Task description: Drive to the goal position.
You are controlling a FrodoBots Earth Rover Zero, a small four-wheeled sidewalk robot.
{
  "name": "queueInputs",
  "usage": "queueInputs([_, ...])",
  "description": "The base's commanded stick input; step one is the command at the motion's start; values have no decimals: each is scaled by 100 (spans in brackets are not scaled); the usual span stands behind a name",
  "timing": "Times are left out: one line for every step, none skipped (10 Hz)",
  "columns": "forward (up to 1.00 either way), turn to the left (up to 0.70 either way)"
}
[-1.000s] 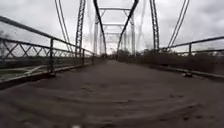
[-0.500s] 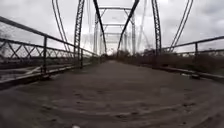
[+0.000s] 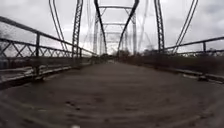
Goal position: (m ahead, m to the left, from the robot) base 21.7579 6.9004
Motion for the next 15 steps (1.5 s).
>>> queueInputs([70,0])
queueInputs([70,0])
queueInputs([70,0])
queueInputs([70,0])
queueInputs([51,0])
queueInputs([12,0])
queueInputs([0,0])
queueInputs([0,0])
queueInputs([0,0])
queueInputs([0,0])
queueInputs([0,0])
queueInputs([0,0])
queueInputs([0,-2])
queueInputs([0,-9])
queueInputs([0,-10])
